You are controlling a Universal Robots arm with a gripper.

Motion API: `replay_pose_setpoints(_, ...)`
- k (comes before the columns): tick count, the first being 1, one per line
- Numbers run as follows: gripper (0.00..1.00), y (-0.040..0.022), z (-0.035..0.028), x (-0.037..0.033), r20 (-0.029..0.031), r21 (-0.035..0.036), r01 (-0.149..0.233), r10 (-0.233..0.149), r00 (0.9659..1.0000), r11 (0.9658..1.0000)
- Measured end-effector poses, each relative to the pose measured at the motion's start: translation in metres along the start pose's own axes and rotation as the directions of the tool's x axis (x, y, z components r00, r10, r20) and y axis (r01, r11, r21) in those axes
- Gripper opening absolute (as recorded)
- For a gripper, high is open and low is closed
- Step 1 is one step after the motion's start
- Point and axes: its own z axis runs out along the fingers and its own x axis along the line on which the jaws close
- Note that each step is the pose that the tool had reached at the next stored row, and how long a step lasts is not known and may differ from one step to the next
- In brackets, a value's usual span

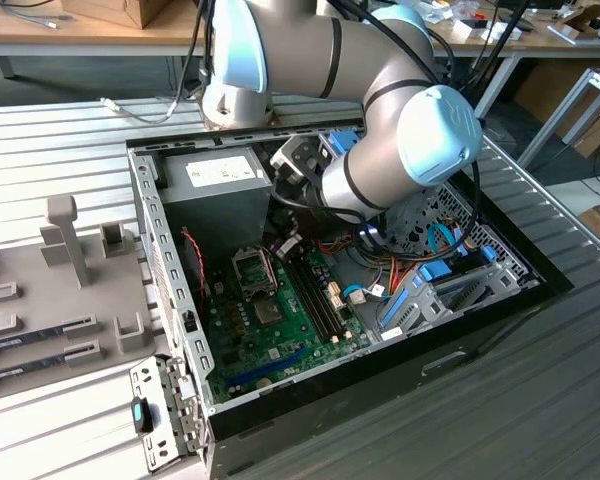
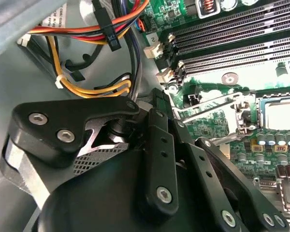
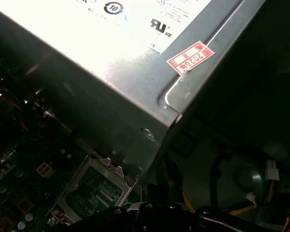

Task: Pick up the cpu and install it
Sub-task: 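Close the cpu cover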

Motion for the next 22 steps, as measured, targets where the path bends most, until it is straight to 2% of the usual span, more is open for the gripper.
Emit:
replay_pose_setpoints(8,0.11,-0.0002,0.0025,0.0019,-0.0011,-0.0002,0.002,-0.002,1.0,1.0)
replay_pose_setpoints(15,0.11,-0.0049,-0.0001,0.0066,-0.0024,-0.0003,0.005,-0.005,1.0,1.0)
replay_pose_setpoints(22,0.11,-0.0047,-0.0025,0.0071,-0.0094,-0.0011,0.019,-0.019,0.9998,0.9998)
